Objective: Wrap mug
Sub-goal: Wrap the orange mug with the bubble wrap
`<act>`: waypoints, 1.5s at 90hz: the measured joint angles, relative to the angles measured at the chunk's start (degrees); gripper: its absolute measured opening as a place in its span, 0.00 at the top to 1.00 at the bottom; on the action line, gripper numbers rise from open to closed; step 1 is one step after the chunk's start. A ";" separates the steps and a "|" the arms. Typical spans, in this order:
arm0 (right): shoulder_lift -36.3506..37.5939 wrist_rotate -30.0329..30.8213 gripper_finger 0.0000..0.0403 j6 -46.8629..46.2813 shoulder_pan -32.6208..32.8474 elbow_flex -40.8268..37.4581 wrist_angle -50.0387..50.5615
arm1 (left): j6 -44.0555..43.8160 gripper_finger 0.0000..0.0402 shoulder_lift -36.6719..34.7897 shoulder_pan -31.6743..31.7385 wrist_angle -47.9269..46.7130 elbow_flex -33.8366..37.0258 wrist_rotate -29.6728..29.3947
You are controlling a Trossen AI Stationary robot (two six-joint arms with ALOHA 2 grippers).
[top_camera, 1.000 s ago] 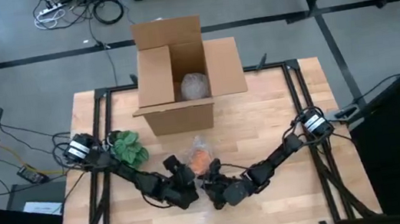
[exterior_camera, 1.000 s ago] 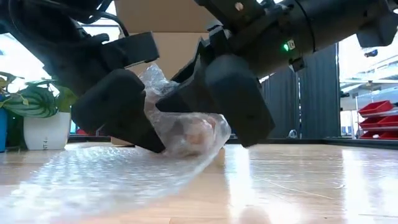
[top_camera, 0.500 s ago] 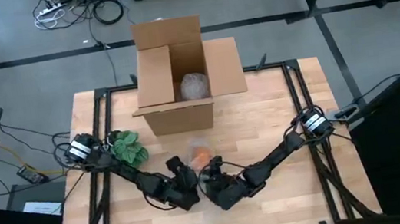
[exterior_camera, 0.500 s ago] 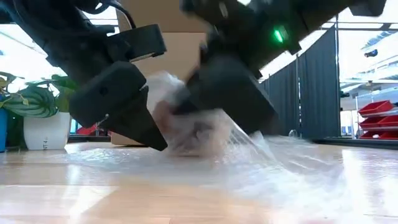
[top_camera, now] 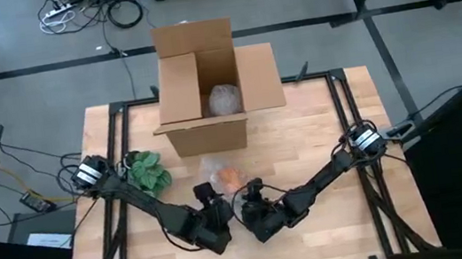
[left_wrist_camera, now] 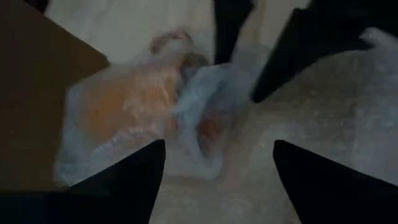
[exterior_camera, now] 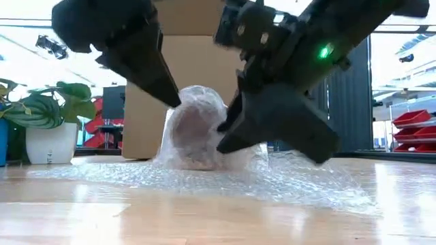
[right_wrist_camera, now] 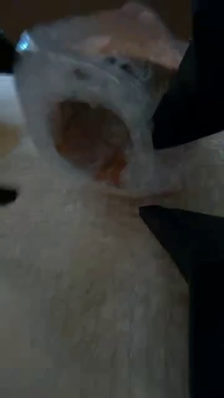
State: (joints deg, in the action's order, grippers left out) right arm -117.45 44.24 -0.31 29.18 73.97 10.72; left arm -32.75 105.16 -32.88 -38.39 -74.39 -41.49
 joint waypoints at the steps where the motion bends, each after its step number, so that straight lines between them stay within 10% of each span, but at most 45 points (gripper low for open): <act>1: 0.28 -0.03 0.64 -0.05 0.14 0.00 0.09 | 0.00 0.29 0.00 0.00 -0.08 -0.09 -0.05; 75: 14.79 2.63 0.56 -2.24 1.36 -6.01 27.84 | -4.87 0.29 0.09 0.08 -4.10 -0.39 -11.57; 94: 14.77 -0.50 0.56 5.09 -5.13 -15.55 13.87 | -14.87 0.29 0.09 -0.64 -10.99 2.02 -11.83; 116: 14.61 0.25 0.57 27.49 -4.64 -19.05 -14.90 | -17.00 0.29 0.15 -0.12 2.64 11.95 -9.13; 135: 14.51 2.93 0.57 34.72 -2.93 -18.69 -14.13 | -17.02 0.29 0.15 1.47 13.59 19.01 -8.10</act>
State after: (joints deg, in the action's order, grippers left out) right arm -102.94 47.17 34.41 26.26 55.29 -3.41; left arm -49.77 105.32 -31.41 -24.80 -55.38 -49.59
